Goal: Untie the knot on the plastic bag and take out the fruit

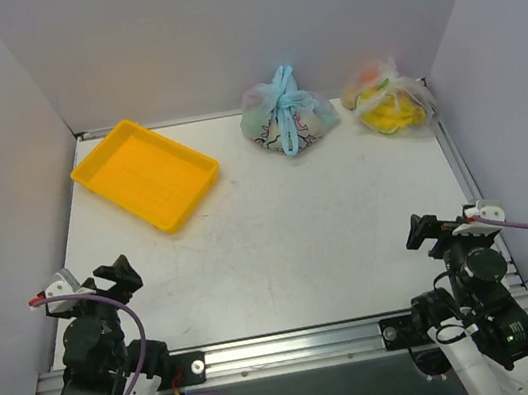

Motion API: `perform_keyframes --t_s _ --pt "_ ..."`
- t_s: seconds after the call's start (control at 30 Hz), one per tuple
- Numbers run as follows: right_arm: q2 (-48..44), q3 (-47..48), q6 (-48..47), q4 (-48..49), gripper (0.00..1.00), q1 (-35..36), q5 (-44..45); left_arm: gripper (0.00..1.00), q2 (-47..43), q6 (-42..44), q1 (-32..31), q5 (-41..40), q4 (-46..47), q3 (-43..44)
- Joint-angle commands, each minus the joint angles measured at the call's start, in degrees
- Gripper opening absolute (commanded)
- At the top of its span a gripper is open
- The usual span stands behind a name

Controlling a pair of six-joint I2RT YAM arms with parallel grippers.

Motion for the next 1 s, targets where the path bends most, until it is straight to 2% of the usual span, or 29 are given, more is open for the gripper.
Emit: perform_keyframes --t_s 0.0,0.27,0.37,0.47,0.6,0.7,0.77,0.8,0.9,0.97 --pt "0.4 1.4 -0.7 0.7 1.00 0.1 0.3 0.97 -1.9 -0.3 0.5 -0.9 1.4 0.0" --pt "2.5 2.8 -0.3 0.9 1.00 0.1 -4.9 0.97 -1.9 -0.3 0.5 -1.0 1.4 -0.1" --pt "5.3 4.3 0.3 0.9 1.00 0.1 -8.7 0.97 -1.9 -0.3 0.2 -1.1 1.3 -0.2" --pt "12.2 7.4 5.4 0.8 1.00 0.1 -10.0 0.97 -1.8 -0.4 0.0 -1.1 1.3 -0.4" --pt "28.8 16.3 8.3 0.8 1.00 0.2 -14.9 0.98 -2.0 -0.5 -0.5 -1.5 1.4 -0.6" --pt "40.8 20.7 14.4 -0.8 1.00 0.1 -11.1 0.97 -2.3 -0.5 -0.9 -1.4 1.5 -0.6" --pt "46.8 24.4 17.5 -0.7 1.00 0.0 -11.4 0.97 -2.4 -0.5 -0.9 -1.5 1.5 -0.7" --pt "52.9 25.9 18.5 -0.4 1.00 0.2 -12.4 0.97 -2.5 -0.5 -1.0 -1.5 1.5 -0.8" --pt "64.3 31.7 23.4 1.5 1.00 0.2 -13.2 0.97 -2.3 -0.6 -1.3 -1.6 1.5 -1.1" --pt "68.5 32.8 26.4 7.4 1.00 0.2 -13.6 0.97 -2.3 -0.6 -1.4 -1.6 1.6 -1.2"
